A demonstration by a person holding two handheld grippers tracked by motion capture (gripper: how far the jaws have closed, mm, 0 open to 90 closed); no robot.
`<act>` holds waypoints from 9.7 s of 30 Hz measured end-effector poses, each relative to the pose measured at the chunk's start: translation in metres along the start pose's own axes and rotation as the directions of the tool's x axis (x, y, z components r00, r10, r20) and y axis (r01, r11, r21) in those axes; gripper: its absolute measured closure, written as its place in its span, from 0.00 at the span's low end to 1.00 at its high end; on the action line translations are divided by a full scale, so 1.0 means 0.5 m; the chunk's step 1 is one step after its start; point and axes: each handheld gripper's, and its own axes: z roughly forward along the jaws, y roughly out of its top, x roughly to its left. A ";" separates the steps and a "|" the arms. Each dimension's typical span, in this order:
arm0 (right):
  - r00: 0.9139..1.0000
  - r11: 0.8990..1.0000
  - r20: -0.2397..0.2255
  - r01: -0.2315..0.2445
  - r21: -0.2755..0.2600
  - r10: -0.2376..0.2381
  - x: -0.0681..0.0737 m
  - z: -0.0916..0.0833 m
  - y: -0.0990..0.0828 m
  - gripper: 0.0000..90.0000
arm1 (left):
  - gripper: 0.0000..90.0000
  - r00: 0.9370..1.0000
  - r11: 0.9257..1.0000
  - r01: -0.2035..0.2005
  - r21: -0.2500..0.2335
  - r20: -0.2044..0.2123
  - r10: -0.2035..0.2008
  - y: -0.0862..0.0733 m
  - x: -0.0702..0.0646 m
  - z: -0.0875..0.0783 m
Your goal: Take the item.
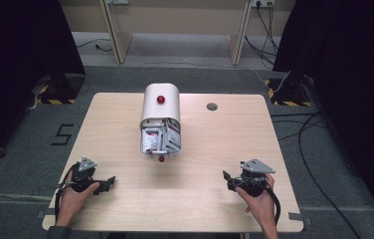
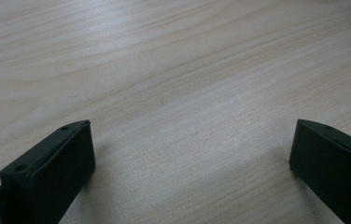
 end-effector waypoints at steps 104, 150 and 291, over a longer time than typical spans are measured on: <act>0.952 0.958 -0.134 0.263 -0.111 -0.276 0.280 0.096 0.306 0.45 | 0.00 1.000 1.000 -0.001 0.000 0.000 0.001 0.000 0.000 0.000; 0.933 0.937 -0.136 0.312 -0.158 -0.334 0.231 0.079 0.302 0.98 | 0.00 1.000 1.000 -0.001 0.000 0.000 0.001 0.000 0.000 0.000; 0.970 0.968 0.016 0.241 0.075 -0.243 0.010 0.217 0.066 0.96 | 0.00 1.000 1.000 -0.003 0.003 -0.001 0.003 0.000 0.000 -0.001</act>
